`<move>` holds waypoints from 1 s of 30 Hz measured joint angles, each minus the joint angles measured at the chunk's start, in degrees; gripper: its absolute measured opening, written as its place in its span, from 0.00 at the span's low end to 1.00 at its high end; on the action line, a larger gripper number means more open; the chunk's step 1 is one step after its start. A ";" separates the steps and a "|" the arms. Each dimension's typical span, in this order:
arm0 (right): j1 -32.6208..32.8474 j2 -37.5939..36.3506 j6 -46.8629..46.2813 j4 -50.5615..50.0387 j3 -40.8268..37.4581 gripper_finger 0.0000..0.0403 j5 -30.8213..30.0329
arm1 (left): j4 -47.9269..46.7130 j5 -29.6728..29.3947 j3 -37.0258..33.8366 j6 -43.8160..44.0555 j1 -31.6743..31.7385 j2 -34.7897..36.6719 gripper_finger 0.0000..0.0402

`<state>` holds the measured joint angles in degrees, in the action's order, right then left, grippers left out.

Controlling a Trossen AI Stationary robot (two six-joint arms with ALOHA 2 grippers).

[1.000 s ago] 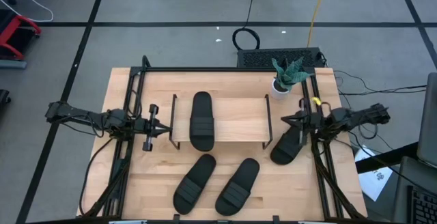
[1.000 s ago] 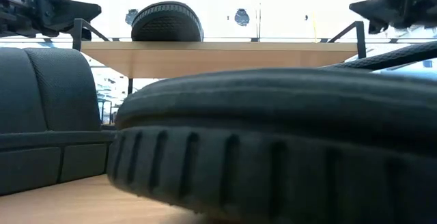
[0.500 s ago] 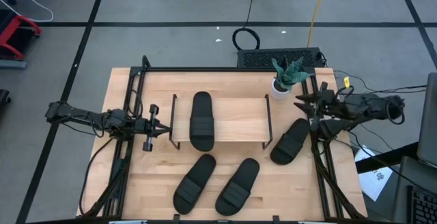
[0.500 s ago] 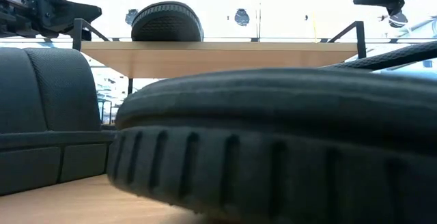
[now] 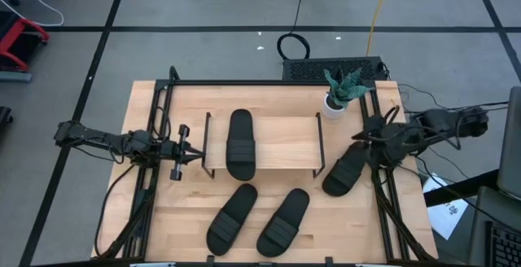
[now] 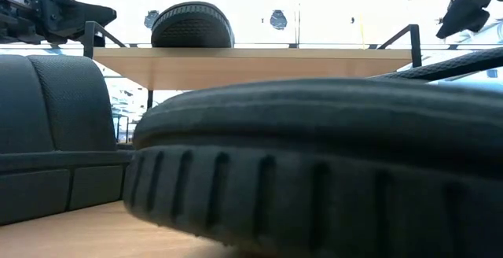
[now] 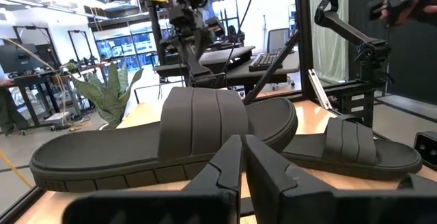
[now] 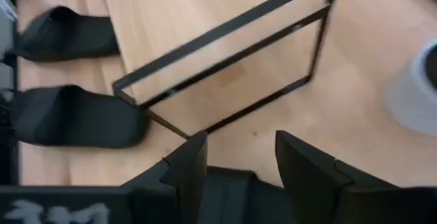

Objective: Pick and place slides into the shelf
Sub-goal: Put the top black slide on the shelf

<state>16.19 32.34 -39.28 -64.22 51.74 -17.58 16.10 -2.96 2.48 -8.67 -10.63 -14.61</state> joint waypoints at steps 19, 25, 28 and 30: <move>-1.36 0.72 -20.01 7.33 -18.40 0.59 11.87 | -0.04 0.04 0.00 0.42 0.00 0.00 0.08; -3.76 0.80 -21.17 11.42 -22.45 0.59 15.91 | -0.02 0.04 0.02 -0.44 0.00 0.01 0.08; -4.65 1.07 -21.57 12.01 -23.58 0.59 16.47 | -0.02 0.04 0.02 -0.48 0.00 0.00 0.08; -5.16 1.39 -21.58 12.12 -23.81 0.59 17.35 | -0.02 0.04 0.02 -0.46 0.00 0.00 0.08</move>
<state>11.02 33.73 -60.86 -52.09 27.94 -0.23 16.08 -2.92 2.50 -9.13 -10.63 -14.61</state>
